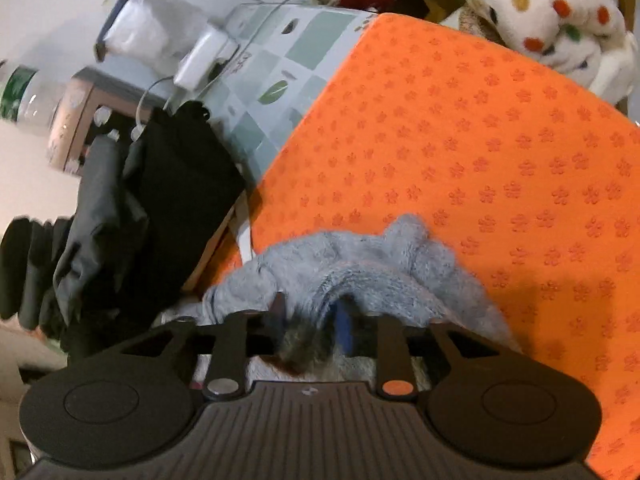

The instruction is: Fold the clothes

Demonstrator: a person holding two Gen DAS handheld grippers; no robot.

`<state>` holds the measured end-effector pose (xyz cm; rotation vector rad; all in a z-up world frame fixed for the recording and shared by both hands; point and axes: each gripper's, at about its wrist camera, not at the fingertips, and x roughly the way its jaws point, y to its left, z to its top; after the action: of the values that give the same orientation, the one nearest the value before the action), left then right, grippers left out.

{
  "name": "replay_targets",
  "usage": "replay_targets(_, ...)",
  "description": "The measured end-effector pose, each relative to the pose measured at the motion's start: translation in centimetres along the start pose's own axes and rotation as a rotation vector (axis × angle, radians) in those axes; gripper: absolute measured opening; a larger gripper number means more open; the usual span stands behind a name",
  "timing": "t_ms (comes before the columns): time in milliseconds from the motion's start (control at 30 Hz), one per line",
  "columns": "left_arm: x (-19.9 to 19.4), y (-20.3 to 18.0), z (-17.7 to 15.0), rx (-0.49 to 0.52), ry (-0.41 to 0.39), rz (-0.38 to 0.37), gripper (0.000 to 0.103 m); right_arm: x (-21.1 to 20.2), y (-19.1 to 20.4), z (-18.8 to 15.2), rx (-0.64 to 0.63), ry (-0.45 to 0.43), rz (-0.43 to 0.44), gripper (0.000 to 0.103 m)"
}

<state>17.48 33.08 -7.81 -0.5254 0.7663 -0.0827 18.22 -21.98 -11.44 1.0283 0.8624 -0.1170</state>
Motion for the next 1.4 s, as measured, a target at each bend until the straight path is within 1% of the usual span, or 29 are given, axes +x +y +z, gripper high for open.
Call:
replay_targets(33,-1.0,0.0,-0.3,0.002,-0.019,-0.016,0.066,-0.9,0.3,-0.1,-0.023,-0.014,0.013,0.052)
replay_targets(67,-2.1,-0.2,-0.5,0.025,-0.046,-0.030,0.070,-1.9,0.7,-0.3,-0.056,-0.031,0.027,0.062)
replay_targets(100,-3.0,-0.4,-0.8,0.063,-0.059,-0.036,0.071,-3.0,1.1,-0.6,-0.093,-0.047,0.039,0.066)
replay_targets(133,-3.8,-0.8,-1.1,0.107,-0.064,-0.037,0.071,-4.0,1.6,-1.0,-0.157,-0.059,0.041,0.066)
replay_targets(200,-4.2,-1.6,-1.7,0.208,-0.049,-0.034,0.071,-6.0,2.8,-1.9,-0.287,-0.080,0.045,0.066)
replay_targets(267,-3.9,-2.5,-2.3,0.310,-0.022,-0.028,0.072,-6.7,4.5,-2.9,-0.442,-0.050,0.048,0.066)
replay_targets(333,-3.0,-3.4,-2.9,0.397,0.018,-0.028,0.072,-6.2,6.5,-4.5,-0.615,-0.005,0.039,0.066)
replay_targets(367,-2.6,-3.7,-3.2,0.426,0.038,-0.043,0.072,-5.8,7.1,-5.3,-0.674,0.004,0.034,0.066)
replay_targets(433,-2.0,-4.5,-3.6,0.491,0.045,-0.078,0.072,-4.5,8.4,-6.9,-0.784,0.027,0.016,0.066)
replay_targets(567,-0.7,-5.8,-3.9,0.652,0.040,-0.115,0.072,-1.2,10.1,-10.4,-0.962,0.082,-0.052,0.066)
replay_targets(600,-0.1,-5.8,-3.9,0.680,0.058,-0.130,0.071,-0.5,10.3,-11.2,-1.004,0.101,-0.064,0.066)
replay_targets(667,0.7,-5.7,-4.1,0.703,0.125,-0.147,0.069,0.3,10.4,-13.0,-1.070,0.154,-0.072,0.066)
replay_targets(767,0.3,-5.1,-4.8,0.721,0.209,-0.183,0.060,0.2,10.2,-15.2,-1.137,0.211,-0.067,0.066)
replay_targets(800,-0.3,-4.9,-5.1,0.718,0.234,-0.198,0.056,-0.2,10.0,-15.6,-1.132,0.223,-0.061,0.066)
replay_targets(867,-1.4,-4.4,-5.8,0.705,0.287,-0.222,0.055,-1.1,9.5,-16.5,-1.121,0.247,-0.048,0.066)
replay_targets(967,-3.1,-3.3,-7.5,0.673,0.376,-0.226,0.053,-2.7,8.5,-17.6,-1.098,0.293,-0.031,0.066)
replay_targets(1033,-4.2,-2.5,-9.1,0.655,0.416,-0.222,0.053,-3.2,7.5,-18.0,-1.066,0.322,-0.026,0.066)
replay_targets(1067,-4.8,-2.2,-9.8,0.646,0.415,-0.218,0.053,-3.4,7.0,-18.2,-1.046,0.331,-0.022,0.066)
replay_targets(1100,-5.4,-1.9,-10.3,0.637,0.402,-0.213,0.053,-3.9,6.9,-18.0,-1.037,0.315,-0.020,0.066)
replay_targets(1133,-6.1,-1.7,-10.6,0.619,0.370,-0.209,0.053,-4.3,6.7,-17.8,-1.029,0.298,-0.017,0.066)
replay_targets(1200,-7.5,-1.0,-10.0,0.553,0.269,-0.199,0.057,-5.2,6.3,-17.5,-1.011,0.265,-0.011,0.066)
replay_targets(1267,-8.4,0.0,-8.9,0.470,0.168,-0.164,0.063,-6.2,6.0,-17.1,-0.992,0.227,-0.007,0.066)
replay_targets(1333,-8.9,0.9,-7.8,0.399,0.083,-0.123,0.066,-7.9,5.3,-15.6,-0.950,0.141,-0.017,0.066)
replay_targets(1400,-8.5,1.5,-6.9,0.365,0.042,-0.070,0.067,-9.2,4.5,-13.7,-0.909,0.066,-0.035,0.066)
